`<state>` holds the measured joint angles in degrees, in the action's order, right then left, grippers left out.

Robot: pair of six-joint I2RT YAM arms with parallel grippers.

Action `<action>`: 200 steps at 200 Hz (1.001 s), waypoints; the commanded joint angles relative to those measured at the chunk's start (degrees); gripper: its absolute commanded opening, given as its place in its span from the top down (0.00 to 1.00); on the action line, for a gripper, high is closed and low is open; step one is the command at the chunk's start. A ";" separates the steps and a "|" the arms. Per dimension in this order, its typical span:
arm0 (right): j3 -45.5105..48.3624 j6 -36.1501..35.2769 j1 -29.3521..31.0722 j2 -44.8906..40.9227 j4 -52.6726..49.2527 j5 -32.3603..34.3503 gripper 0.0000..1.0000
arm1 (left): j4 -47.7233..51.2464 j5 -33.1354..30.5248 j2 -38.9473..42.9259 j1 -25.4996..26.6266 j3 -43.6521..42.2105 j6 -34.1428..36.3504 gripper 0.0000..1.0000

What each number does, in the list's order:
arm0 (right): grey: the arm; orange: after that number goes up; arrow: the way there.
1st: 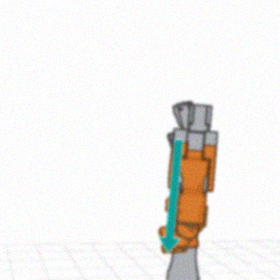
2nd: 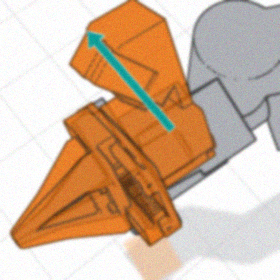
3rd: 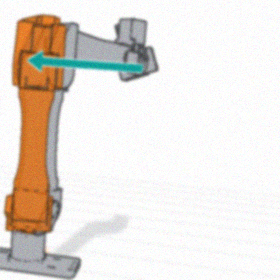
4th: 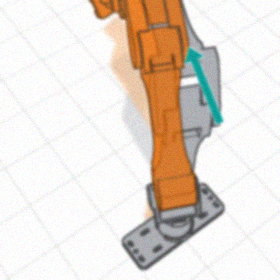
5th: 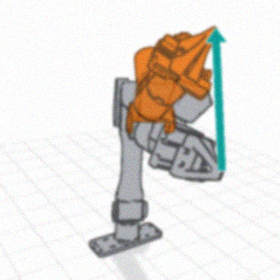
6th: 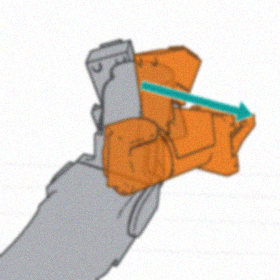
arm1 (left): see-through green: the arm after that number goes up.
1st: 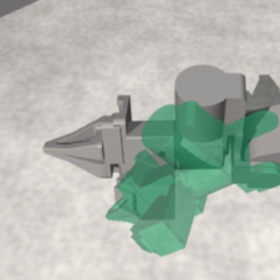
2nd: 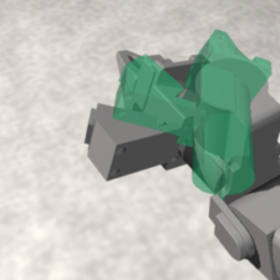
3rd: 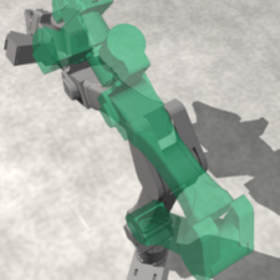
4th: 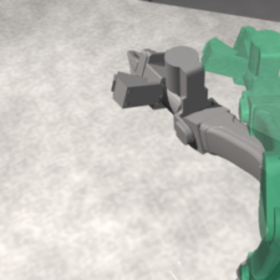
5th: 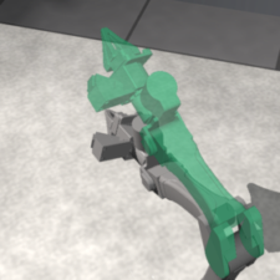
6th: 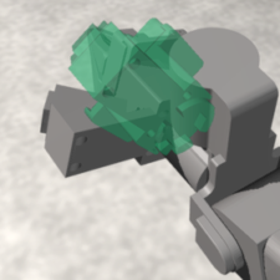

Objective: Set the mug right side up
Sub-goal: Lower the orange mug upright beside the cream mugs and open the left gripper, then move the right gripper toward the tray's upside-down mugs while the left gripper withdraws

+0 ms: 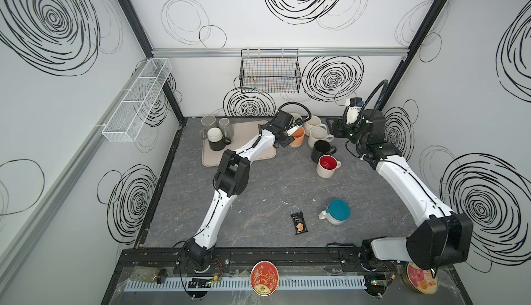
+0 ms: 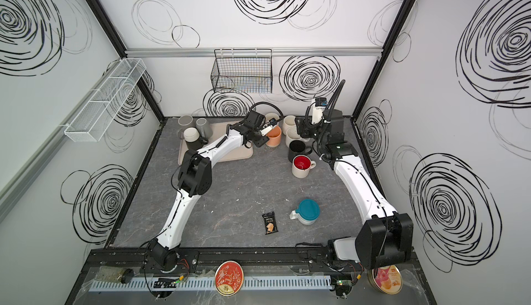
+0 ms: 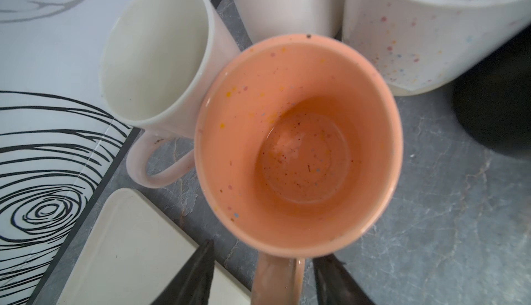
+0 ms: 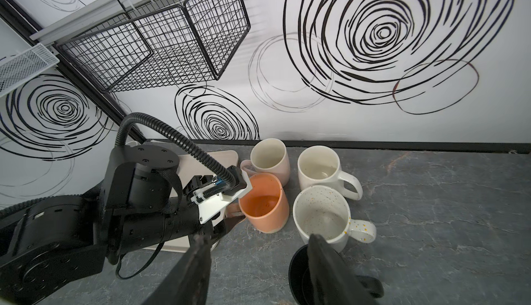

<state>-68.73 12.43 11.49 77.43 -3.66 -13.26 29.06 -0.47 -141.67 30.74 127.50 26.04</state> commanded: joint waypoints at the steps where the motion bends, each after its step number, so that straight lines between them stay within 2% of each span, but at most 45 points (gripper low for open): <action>1: -0.73 0.99 -0.09 -0.08 0.63 -0.93 0.43 | -1.62 2.41 5.60 0.02 -0.14 -2.24 0.39; 60: -0.66 2.34 2.06 0.45 0.52 -0.60 0.44 | -4.92 4.21 19.23 -1.46 -10.66 -5.09 0.36; 99: -1.75 2.00 6.18 3.24 -0.63 1.24 0.44 | -5.95 2.12 28.82 -5.48 -21.80 -10.26 0.34; 124: -2.74 1.31 10.50 6.22 -0.29 2.51 0.44 | -8.17 0.28 35.04 -10.63 -31.02 -15.52 0.33; 147: -4.54 0.76 14.48 9.91 -0.54 2.67 0.44 | -9.65 -1.44 38.90 -17.93 -37.67 -22.75 0.32; 168: -6.21 0.61 17.55 13.31 -0.21 2.01 0.44 | -9.37 -0.19 39.45 -25.33 -40.27 -28.11 0.32; 200: -9.73 0.67 21.23 19.10 -1.03 1.14 0.44 | -10.51 2.53 37.21 -32.91 -41.14 -28.77 0.31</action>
<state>-74.74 13.69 30.57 93.73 -4.12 -11.73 21.76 0.01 -104.16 1.19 86.32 1.13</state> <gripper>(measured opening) 0.560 0.684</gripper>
